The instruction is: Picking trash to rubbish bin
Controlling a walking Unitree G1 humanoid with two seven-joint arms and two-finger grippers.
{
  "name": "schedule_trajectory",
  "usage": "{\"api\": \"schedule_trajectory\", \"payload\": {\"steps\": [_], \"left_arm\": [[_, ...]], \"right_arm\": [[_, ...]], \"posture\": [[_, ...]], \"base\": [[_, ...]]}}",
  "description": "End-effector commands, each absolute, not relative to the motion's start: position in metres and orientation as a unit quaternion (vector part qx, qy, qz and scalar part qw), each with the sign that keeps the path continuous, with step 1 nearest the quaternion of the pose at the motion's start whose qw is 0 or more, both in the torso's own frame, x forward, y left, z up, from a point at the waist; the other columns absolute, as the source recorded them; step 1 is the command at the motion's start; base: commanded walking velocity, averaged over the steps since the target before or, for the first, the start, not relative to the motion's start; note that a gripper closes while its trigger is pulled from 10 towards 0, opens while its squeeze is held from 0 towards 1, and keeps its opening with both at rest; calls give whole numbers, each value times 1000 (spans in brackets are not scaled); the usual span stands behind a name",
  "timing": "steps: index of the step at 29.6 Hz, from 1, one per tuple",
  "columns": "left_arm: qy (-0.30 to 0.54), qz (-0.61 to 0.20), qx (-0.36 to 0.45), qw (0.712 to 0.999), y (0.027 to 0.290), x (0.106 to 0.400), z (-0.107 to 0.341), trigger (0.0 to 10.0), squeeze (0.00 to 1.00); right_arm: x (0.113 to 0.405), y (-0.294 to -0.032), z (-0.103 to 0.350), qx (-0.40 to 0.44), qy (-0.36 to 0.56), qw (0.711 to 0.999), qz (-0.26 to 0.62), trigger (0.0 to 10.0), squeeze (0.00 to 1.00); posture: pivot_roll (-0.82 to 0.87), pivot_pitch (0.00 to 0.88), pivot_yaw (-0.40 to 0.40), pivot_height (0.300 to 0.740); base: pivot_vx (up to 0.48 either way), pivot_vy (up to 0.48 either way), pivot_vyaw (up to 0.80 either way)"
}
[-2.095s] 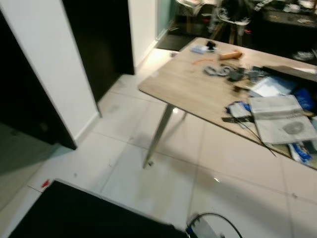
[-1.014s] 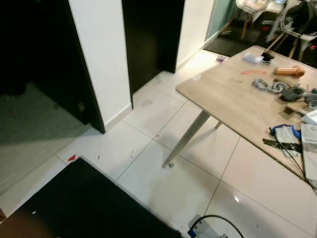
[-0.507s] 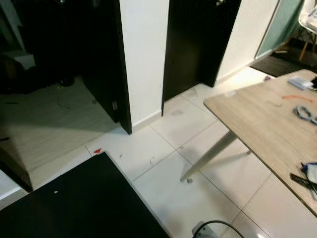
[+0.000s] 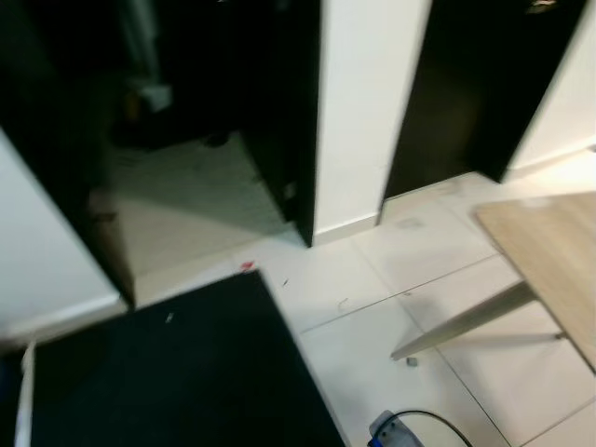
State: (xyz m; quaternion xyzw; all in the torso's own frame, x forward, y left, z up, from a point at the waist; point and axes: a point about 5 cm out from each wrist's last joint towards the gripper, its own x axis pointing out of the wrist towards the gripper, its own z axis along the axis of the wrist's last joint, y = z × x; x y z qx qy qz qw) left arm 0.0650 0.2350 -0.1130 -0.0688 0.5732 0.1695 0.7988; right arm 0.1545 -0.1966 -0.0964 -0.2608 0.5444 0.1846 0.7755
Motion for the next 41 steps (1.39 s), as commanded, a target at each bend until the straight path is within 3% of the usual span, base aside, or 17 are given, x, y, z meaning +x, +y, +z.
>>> {"api": "schedule_trajectory", "payload": {"steps": [1, 32, 41], "left_arm": [[571, 166, -67, 801, 234, 68, -113, 10000, 0], [572, 161, -73, 801, 228, 67, -114, 10000, 0], [567, 154, -64, 807, 230, 71, -113, 10000, 0]], "right_arm": [[145, -196, -100, -254, 558, 767, 190, 10000, 0], [148, -196, -99, -259, 555, 766, 197, 10000, 0], [157, -195, -96, -253, 544, 777, 189, 10000, 0]], "posture": [[81, 47, 21, 740], [81, 43, 8, 740], [86, 34, 7, 740]], "base": [[0, 0, 756], [0, 0, 756], [0, 0, 756]]}}
